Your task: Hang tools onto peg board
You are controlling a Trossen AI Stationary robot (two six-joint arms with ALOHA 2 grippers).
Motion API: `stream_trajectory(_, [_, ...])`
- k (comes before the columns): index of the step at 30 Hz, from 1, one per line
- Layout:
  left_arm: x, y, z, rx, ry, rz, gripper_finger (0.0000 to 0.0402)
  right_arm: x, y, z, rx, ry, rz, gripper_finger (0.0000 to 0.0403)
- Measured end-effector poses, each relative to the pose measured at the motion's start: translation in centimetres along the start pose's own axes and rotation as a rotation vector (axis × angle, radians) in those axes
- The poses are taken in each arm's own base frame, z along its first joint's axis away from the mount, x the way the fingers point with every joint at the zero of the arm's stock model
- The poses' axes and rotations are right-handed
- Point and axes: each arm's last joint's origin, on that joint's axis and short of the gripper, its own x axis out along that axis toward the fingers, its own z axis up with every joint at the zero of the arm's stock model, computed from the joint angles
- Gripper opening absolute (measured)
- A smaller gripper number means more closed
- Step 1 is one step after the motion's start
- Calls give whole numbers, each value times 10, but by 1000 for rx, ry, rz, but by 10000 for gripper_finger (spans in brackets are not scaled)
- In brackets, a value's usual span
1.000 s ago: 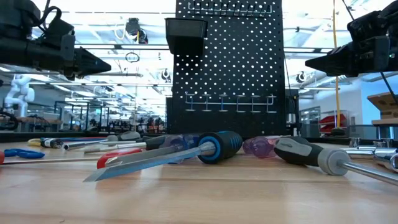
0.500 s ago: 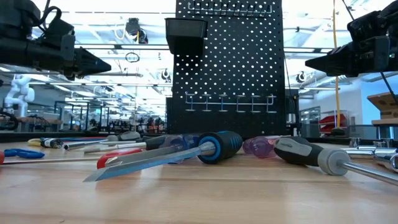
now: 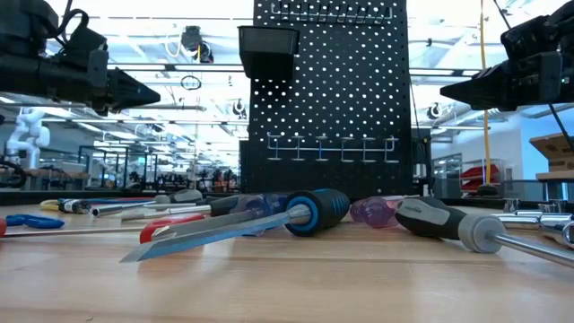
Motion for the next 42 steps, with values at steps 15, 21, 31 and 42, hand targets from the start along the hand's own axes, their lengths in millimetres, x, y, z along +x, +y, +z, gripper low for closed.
stream_trajectory(15, [0,0,0,0,0,0,8,0,0,0,0,0,0,0])
stream_trajectory(21, [0,0,0,0,0,0,8,0,0,0,0,-1,0,0])
stream_trajectory(31, [0,0,0,0,0,0,8,0,0,0,0,0,0,0])
stream_trajectory(42, [0,0,0,-21,-2,-3,8,0,0,1,-5,-6,-1,0])
